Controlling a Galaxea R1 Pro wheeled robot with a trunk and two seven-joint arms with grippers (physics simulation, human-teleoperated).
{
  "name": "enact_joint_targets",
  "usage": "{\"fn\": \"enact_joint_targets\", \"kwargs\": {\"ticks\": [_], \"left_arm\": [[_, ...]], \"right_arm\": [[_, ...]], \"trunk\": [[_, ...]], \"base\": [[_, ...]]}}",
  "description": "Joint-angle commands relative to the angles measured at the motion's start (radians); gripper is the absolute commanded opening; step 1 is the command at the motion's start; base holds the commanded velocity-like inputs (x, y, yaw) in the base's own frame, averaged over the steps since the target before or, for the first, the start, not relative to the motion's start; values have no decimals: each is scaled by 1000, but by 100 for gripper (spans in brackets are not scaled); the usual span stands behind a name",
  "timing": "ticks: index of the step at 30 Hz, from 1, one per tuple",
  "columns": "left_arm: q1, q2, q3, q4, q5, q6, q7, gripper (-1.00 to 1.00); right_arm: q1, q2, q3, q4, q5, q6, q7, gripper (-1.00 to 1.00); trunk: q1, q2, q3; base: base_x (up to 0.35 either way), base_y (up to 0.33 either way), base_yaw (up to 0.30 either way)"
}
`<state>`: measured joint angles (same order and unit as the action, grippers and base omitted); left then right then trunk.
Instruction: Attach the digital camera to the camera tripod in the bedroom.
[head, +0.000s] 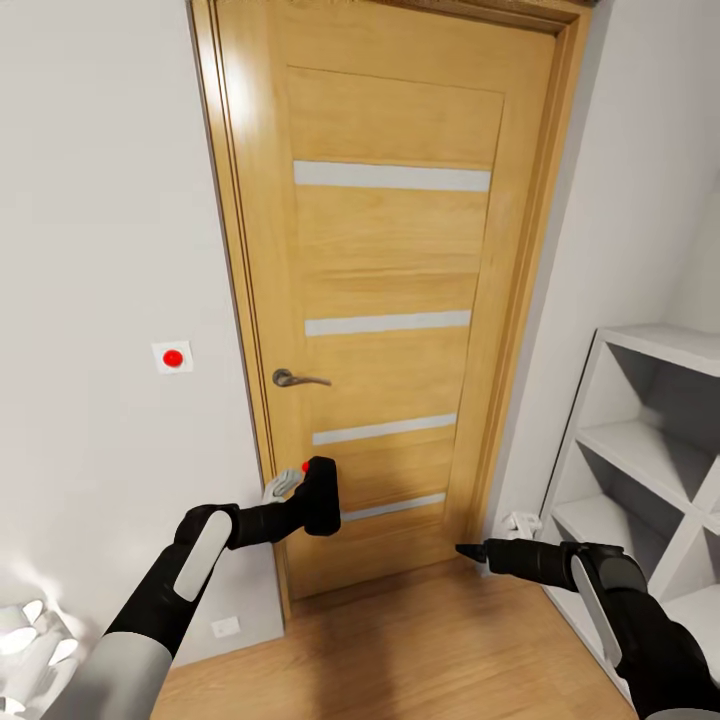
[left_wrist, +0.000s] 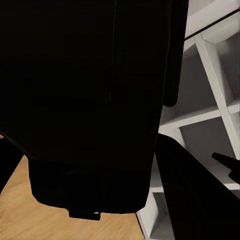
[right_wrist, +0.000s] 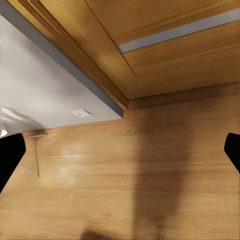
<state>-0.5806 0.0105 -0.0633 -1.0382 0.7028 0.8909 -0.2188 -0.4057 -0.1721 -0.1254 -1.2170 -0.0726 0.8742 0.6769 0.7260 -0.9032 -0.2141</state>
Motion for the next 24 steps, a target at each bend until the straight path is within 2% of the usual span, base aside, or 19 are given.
{"fn": "enact_joint_targets", "kwargs": {"ticks": [1,24], "left_arm": [[-1,1,-1,-1,-6,2,-8,-100],[-1,0,-1,-5,-9,0,-8,-100]], "right_arm": [[-1,0,-1,0,-7,9,-2,100],[-1,0,-2,-7,-3,4,-4,100]], "trunk": [[-4,6,2],[-92,167,74]], "base": [[0,0,0],[0,0,0]]}}
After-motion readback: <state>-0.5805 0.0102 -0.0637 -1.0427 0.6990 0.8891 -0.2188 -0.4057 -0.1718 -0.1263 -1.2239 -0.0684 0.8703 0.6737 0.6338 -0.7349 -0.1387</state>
